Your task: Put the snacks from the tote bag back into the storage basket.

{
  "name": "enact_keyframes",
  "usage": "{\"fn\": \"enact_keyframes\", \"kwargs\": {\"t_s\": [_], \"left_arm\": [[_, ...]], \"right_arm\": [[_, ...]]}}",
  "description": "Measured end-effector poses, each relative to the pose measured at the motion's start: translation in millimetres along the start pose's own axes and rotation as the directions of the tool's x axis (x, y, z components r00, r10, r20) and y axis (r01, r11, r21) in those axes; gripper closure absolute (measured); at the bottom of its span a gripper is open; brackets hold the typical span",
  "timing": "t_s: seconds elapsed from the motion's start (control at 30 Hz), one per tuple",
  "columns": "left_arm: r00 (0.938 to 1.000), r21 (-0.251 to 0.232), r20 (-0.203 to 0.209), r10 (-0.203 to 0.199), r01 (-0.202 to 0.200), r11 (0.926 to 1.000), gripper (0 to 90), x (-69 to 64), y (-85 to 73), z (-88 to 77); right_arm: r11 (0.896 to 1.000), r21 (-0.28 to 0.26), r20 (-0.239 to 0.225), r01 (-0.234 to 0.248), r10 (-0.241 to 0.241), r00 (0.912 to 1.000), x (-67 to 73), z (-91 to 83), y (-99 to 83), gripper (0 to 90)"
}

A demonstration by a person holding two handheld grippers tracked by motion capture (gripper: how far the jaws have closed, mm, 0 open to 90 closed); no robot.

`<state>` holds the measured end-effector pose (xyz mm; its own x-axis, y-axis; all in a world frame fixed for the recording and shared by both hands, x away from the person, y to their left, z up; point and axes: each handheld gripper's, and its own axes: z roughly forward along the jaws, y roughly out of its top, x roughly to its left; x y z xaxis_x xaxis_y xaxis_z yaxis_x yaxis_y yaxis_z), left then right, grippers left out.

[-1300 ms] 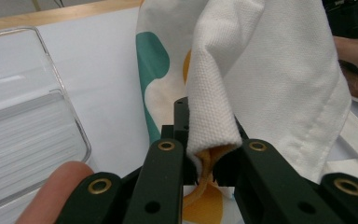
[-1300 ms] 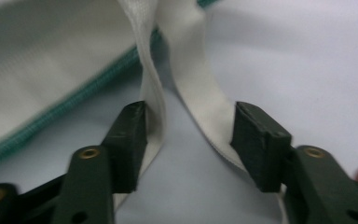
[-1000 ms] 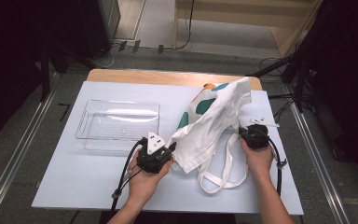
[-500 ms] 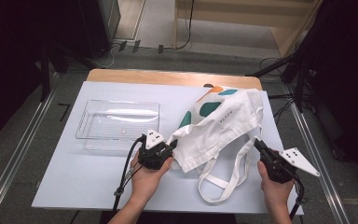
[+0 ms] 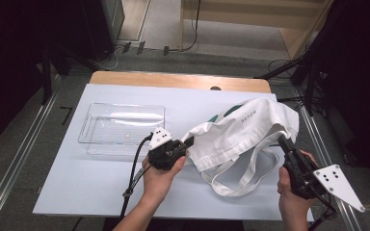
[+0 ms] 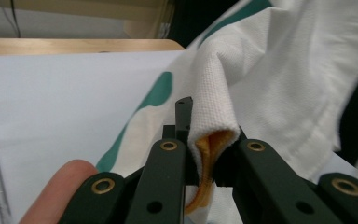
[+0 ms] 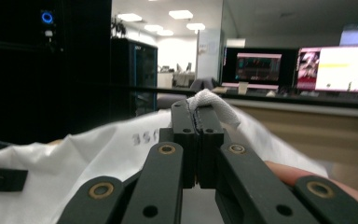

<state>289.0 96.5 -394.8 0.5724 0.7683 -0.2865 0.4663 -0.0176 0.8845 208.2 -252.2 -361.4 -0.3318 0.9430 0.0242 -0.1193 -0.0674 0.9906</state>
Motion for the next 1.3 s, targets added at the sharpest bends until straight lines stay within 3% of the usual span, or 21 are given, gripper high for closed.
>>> {"fn": "enact_keyframes", "kwargs": {"t_s": [0.03, 0.07, 0.17, 0.2, 0.27, 0.37, 0.53, 0.57, 0.6, 0.63, 0.77, 0.8, 0.83, 0.93, 1.0, 1.03, 1.1, 1.2, 1.23, 1.27, 1.3], "left_arm": [[0.9996, 0.017, -0.023, -0.014, 0.014, 0.9998, 85.1, 4.6, 0.9, 4.3], [0.9969, 0.033, -0.079, 0.003, 0.0, 0.9995, 84.9, 8.7, 2.1, 9.8], [0.9938, 0.046, -0.111, 0.004, 0.001, 0.9989, 84.9, 14.7, 5.9, 14.9], [0.9938, 0.046, -0.111, 0.004, 0.001, 0.9989, 84.9, 14.7, 5.9, 14.9], [0.9917, 0.059, -0.127, 0.019, -0.012, 0.9982, 84.8, 15.8, 8.3, 17.4], [0.9912, 0.067, -0.131, 0.015, -0.006, 0.9977, 84.8, 17.9, 6.1, 19.5], [0.9903, 0.073, -0.138, 0.015, -0.005, 0.9973, 84.5, 18.9, 3.2, 20.7], [0.9901, 0.075, -0.139, 0.018, -0.007, 0.9972, 84.5, 18.6, 2.6, 20.9], [0.9901, 0.075, -0.139, 0.018, -0.007, 0.9972, 84.5, 18.6, 2.6, 20.9], [0.9895, 0.078, -0.142, 0.023, -0.012, 0.9969, 84.5, 18.2, 2.5, 21.1], [0.9898, 0.09, -0.138, 0.034, -0.021, 0.9957, 84.5, 18.9, 2.7, 20.1], [0.9903, 0.092, -0.135, 0.033, -0.021, 0.9955, 84.5, 19.6, 2.5, 19.7], [0.9907, 0.09, -0.133, 0.031, -0.019, 0.9957, 84.5, 21.1, 1.8, 19.2], [0.9919, 0.098, -0.122, 0.035, -0.023, 0.995, 84.5, 23.9, -0.1, 18.5], [0.9918, 0.101, -0.123, 0.036, -0.024, 0.9946, 84.6, 24.3, -0.8, 18.4], [0.9922, 0.101, -0.119, 0.037, -0.025, 0.9946, 84.5, 25.2, -1.7, 18.4], [0.993, 0.105, -0.114, 0.031, -0.019, 0.9943, 84.5, 27.0, -3.4, 17.9], [0.9955, 0.095, -0.093, 0.018, -0.009, 0.9955, 84.6, 29.5, -4.3, 16.5], [0.9955, 0.095, -0.093, 0.018, -0.009, 0.9955, 84.6, 29.5, -4.3, 16.5], [0.996, 0.088, -0.088, 0.016, -0.008, 0.996, 84.6, 29.6, -4.9, 16.1], [0.9973, 0.08, -0.074, 0.007, -0.001, 0.9968, 84.7, 30.4, -5.5, 15.7]], "right_arm": [[1.0, -0.003, -0.001, 0.0, 0.0, 1.0, -1.3, -0.6, 2.6, 90.0], [0.999, 0.051, 0.001, -0.007, 0.007, 1.0, -6.2, 3.7, 0.4, 88.2], [0.989, 0.141, 0.057, -0.043, 0.035, 0.9977, -17.4, 9.5, -16.8, 54.4], [0.989, 0.141, 0.057, -0.043, 0.035, 0.9977, -17.4, 9.5, -16.8, 54.4], [0.977, 0.204, 0.07, -0.06, 0.046, 0.9965, -32.4, 6.2, -37.4, 38.2], [0.967, 0.249, 0.069, -0.06, 0.045, 0.9966, -50.6, -2.1, -51.7, 33.5], [0.972, 0.201, 0.151, -0.117, 0.088, 0.9847, -71.8, -14.4, -51.7, 36.5], [0.973, 0.175, 0.219, -0.151, 0.111, 0.9693, -79.2, -13.4, -45.7, 37.1], [0.973, 0.175, 0.219, -0.151, 0.111, 0.9693, -79.2, -13.4, -45.7, 37.1], [0.964, 0.172, 0.265, -0.202, 0.152, 0.9523, -86.9, -3.5, -42.5, 34.5], [0.942, 0.238, 0.257, -0.238, 0.176, 0.9504, -96.4, 20.7, -46.3, 25.3], [0.928, 0.264, 0.234, -0.265, 0.205, 0.9504, -100.4, 32.3, -49.3, 21.3], [0.9, 0.322, 0.208, -0.294, 0.235, 0.9493, -107.3, 48.1, -53.5, 15.2], [0.864, 0.344, 0.194, -0.367, 0.317, 0.9284, -116.3, 62.4, -63.2, 14.6], [0.857, 0.347, 0.187, -0.381, 0.335, 0.9237, -118.7, 65.7, -68.0, 14.6], [0.828, 0.393, 0.162, -0.4, 0.366, 0.9166, -120.1, 73.1, -78.7, 15.4], [0.812, 0.427, 0.131, -0.397, 0.379, 0.9161, -119.7, 76.6, -85.6, 26.1], [0.82, 0.452, 0.154, -0.352, 0.316, 0.936, -114.7, 75.4, -89.9, 62.6], [0.82, 0.452, 0.154, -0.352, 0.316, 0.936, -114.7, 75.4, -89.9, 62.6], [0.831, 0.444, 0.138, -0.334, 0.305, 0.9423, -113.4, 72.9, -90.6, 71.6], [0.858, 0.417, 0.099, -0.301, 0.287, 0.9529, -110.1, 67.4, -89.7, 75.0]]}}
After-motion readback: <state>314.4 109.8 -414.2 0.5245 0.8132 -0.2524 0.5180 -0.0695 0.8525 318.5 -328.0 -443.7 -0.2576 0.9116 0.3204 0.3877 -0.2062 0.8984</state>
